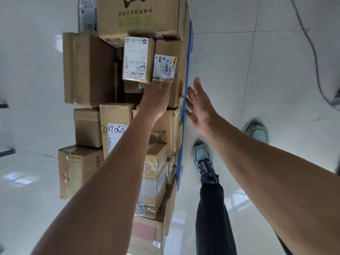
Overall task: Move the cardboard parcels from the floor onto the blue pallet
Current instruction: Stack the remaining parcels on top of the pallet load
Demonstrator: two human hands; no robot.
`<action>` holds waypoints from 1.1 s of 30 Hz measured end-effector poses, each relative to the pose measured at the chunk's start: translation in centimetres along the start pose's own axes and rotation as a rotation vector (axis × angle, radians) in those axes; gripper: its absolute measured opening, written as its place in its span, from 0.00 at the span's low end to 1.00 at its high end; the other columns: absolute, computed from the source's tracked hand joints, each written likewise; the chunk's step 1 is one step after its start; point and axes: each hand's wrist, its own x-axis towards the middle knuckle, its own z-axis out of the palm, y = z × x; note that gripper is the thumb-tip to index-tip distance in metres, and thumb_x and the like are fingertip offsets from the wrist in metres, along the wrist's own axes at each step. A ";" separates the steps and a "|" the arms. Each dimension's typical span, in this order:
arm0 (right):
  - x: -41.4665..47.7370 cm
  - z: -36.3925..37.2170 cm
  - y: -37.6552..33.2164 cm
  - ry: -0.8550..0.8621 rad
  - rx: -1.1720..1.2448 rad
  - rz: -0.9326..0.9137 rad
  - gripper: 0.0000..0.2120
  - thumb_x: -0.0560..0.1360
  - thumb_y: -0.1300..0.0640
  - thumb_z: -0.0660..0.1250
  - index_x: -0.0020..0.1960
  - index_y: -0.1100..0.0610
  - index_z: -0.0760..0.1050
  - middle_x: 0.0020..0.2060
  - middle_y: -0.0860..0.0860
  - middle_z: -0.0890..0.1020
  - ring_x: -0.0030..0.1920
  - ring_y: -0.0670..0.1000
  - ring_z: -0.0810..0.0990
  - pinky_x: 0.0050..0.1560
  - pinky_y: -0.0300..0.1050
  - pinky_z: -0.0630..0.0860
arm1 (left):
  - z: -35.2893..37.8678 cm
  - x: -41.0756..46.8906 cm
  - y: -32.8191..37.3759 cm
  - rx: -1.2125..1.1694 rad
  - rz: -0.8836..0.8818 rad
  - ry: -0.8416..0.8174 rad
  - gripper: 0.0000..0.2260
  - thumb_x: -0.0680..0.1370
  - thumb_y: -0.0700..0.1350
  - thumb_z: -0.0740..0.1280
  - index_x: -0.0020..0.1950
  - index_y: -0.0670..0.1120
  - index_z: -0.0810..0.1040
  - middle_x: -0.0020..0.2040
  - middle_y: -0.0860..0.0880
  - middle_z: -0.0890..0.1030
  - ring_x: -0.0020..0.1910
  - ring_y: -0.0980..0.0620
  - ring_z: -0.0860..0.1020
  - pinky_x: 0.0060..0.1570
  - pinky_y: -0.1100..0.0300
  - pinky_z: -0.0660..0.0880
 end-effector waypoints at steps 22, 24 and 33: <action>3.4 1.3 -0.6 -0.044 -0.018 0.035 0.39 0.80 0.25 0.45 0.80 0.48 0.66 0.78 0.47 0.70 0.77 0.50 0.65 0.75 0.52 0.60 | -0.1 1.5 -0.5 -0.167 0.011 -0.021 0.21 0.87 0.58 0.53 0.75 0.51 0.73 0.76 0.49 0.72 0.74 0.47 0.69 0.73 0.46 0.66; 3.4 1.3 -0.4 -0.041 -0.030 0.016 0.37 0.80 0.26 0.45 0.74 0.47 0.73 0.66 0.43 0.79 0.67 0.45 0.73 0.67 0.49 0.67 | -0.1 1.4 -0.5 -0.188 -0.015 -0.037 0.22 0.86 0.60 0.53 0.76 0.53 0.72 0.77 0.49 0.70 0.75 0.48 0.68 0.74 0.46 0.65; 3.0 1.7 -1.0 -0.021 -0.045 0.006 0.31 0.82 0.30 0.46 0.70 0.47 0.76 0.62 0.47 0.82 0.65 0.47 0.77 0.63 0.47 0.71 | -0.1 1.8 0.1 -0.175 0.054 -0.105 0.18 0.87 0.54 0.55 0.72 0.49 0.75 0.73 0.46 0.75 0.74 0.46 0.70 0.73 0.44 0.66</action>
